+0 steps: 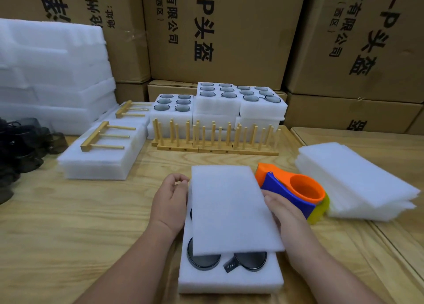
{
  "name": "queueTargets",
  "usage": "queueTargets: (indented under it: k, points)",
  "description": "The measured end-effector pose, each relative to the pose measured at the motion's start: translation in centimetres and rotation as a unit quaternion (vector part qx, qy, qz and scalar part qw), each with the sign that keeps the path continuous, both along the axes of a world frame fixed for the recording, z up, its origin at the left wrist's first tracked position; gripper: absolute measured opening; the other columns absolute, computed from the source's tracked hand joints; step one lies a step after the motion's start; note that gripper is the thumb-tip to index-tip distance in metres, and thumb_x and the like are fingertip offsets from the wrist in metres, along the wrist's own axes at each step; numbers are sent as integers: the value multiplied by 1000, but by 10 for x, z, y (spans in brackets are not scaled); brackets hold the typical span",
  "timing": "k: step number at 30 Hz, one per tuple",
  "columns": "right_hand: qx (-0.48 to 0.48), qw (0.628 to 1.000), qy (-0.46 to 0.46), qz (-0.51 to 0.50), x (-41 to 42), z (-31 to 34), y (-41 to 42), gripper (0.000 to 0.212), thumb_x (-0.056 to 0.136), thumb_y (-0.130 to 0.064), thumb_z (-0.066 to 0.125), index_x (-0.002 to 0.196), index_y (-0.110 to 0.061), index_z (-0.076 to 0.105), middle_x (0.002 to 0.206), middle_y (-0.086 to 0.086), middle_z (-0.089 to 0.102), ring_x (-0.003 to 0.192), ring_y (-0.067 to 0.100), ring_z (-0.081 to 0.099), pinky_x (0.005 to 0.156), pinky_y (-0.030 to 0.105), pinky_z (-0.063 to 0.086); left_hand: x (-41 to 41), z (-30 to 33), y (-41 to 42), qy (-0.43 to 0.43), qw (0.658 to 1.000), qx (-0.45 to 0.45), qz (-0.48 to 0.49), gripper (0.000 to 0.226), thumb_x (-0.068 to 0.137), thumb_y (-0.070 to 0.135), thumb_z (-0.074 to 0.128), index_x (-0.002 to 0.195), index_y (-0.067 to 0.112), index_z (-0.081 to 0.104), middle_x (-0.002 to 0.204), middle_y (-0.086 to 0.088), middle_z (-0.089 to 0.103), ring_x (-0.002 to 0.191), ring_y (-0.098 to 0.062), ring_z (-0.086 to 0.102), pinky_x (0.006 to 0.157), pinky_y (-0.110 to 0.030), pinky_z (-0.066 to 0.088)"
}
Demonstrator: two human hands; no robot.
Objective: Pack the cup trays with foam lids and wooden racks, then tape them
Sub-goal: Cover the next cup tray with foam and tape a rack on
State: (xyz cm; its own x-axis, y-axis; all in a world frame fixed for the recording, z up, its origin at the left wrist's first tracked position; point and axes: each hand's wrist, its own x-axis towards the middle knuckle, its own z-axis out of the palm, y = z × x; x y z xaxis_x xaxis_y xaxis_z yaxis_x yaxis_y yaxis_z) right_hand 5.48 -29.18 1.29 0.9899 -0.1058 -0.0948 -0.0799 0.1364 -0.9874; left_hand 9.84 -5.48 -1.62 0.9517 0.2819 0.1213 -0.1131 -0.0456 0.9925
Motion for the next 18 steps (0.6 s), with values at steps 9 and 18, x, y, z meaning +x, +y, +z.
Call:
queueTargets:
  k: [9, 18]
  points:
    - [114, 993, -24, 14, 25, -15, 7, 32, 97, -29, 56, 115, -12, 76, 120, 15, 73, 116, 29, 68, 101, 46, 50, 9, -6, 7, -1, 999, -42, 10, 23, 79, 29, 49, 92, 39, 65, 55, 6, 49, 52, -15, 42, 58, -37, 37]
    - [172, 985, -19, -16, 29, -19, 7, 37, 104, -23, 46, 106, 7, 66, 119, 24, 71, 111, 33, 66, 102, 49, 48, 3, 3, 1, -7, 998, -59, -8, 18, 92, 12, 53, 100, 23, 64, 60, 7, 57, 52, -10, 47, 48, -26, 40]
